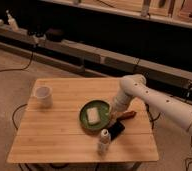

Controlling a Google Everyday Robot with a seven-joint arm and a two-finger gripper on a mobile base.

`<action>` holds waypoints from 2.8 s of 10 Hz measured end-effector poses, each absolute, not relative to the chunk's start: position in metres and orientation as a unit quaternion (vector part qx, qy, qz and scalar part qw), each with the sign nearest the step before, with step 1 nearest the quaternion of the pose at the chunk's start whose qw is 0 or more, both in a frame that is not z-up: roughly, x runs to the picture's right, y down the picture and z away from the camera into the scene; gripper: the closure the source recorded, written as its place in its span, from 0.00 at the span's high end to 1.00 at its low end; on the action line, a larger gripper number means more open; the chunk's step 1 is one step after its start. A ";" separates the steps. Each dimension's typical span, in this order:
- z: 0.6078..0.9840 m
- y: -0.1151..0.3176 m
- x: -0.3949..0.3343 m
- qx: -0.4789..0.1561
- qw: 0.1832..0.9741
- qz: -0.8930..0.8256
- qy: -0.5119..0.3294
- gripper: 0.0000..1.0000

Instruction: Drag the ceramic bowl in a circle

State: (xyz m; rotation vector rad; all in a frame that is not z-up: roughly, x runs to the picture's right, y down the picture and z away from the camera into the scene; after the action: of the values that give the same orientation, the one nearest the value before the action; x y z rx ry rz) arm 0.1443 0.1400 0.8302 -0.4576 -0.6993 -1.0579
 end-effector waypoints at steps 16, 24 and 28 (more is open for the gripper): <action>0.856 0.113 -0.070 -0.171 0.638 -0.620 -0.424 0.12; 0.831 0.180 0.023 -0.187 0.612 -0.634 -0.434 0.12; 0.838 0.153 0.107 -0.190 0.703 -0.566 -0.387 0.12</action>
State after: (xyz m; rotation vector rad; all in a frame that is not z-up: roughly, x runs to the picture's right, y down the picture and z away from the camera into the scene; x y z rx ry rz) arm 0.1067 0.1530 0.8381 -0.4221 -0.8612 -1.2600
